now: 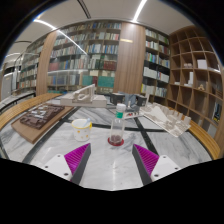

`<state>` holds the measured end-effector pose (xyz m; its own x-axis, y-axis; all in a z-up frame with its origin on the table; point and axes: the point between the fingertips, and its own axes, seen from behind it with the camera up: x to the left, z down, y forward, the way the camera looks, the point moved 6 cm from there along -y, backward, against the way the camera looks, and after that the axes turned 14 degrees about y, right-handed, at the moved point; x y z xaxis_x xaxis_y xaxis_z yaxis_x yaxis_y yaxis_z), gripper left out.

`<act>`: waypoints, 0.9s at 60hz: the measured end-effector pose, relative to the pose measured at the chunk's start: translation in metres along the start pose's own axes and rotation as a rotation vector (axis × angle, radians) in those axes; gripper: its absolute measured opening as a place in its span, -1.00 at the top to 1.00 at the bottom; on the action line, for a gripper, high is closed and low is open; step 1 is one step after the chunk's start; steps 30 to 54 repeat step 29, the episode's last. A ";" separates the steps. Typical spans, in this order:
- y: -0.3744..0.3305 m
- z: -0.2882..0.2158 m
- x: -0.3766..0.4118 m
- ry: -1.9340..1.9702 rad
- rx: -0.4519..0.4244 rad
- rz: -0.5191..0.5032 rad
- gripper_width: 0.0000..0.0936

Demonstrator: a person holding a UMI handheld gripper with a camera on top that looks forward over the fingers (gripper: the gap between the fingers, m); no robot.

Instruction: Pour water

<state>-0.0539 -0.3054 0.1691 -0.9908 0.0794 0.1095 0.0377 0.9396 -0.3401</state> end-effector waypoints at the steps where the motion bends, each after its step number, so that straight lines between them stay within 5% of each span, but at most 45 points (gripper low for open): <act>1: -0.006 0.001 0.001 0.005 0.001 -0.002 -0.82; 23: -0.081 0.003 0.002 0.040 0.000 -0.015 -0.82; 54: -0.090 -0.001 0.003 0.050 -0.010 -0.029 -0.82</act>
